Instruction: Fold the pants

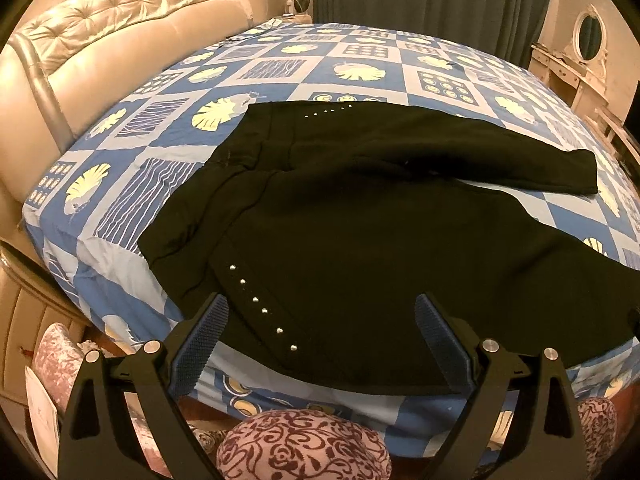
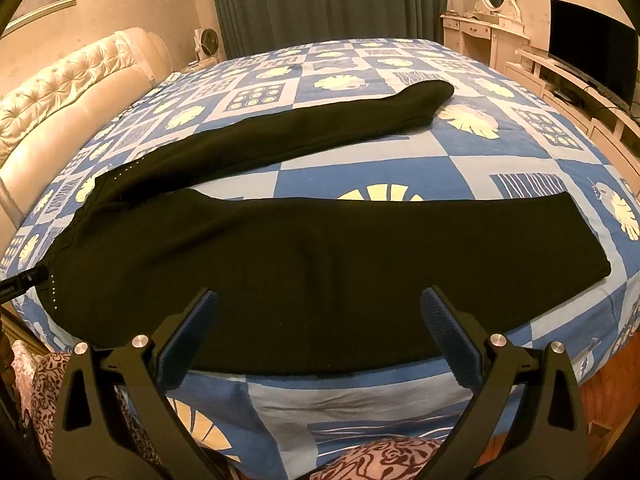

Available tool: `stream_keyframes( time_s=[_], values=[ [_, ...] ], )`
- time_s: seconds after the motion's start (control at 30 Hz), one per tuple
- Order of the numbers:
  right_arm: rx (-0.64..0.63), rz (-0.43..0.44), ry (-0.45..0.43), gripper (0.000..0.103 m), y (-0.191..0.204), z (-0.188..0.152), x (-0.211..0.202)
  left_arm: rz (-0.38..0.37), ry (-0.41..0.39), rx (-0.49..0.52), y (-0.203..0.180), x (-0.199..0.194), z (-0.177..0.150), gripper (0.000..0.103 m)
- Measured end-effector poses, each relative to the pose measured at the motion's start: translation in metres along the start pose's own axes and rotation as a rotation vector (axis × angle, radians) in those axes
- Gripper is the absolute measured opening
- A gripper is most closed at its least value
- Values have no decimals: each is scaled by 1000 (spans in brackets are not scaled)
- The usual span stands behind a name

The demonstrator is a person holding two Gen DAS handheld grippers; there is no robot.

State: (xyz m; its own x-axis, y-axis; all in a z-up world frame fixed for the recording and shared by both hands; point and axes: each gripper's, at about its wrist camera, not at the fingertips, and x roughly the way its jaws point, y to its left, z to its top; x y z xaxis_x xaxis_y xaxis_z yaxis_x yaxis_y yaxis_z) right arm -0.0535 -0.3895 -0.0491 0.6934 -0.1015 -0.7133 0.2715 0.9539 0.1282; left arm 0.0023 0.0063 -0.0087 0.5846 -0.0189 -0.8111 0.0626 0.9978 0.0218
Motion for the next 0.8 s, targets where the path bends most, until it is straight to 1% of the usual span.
stream_keyframes(
  time_s=[0.8],
  values=[
    [-3,-1,2,101,1,-2,1,-4,15,0,-3,1,-3,93]
  ],
)
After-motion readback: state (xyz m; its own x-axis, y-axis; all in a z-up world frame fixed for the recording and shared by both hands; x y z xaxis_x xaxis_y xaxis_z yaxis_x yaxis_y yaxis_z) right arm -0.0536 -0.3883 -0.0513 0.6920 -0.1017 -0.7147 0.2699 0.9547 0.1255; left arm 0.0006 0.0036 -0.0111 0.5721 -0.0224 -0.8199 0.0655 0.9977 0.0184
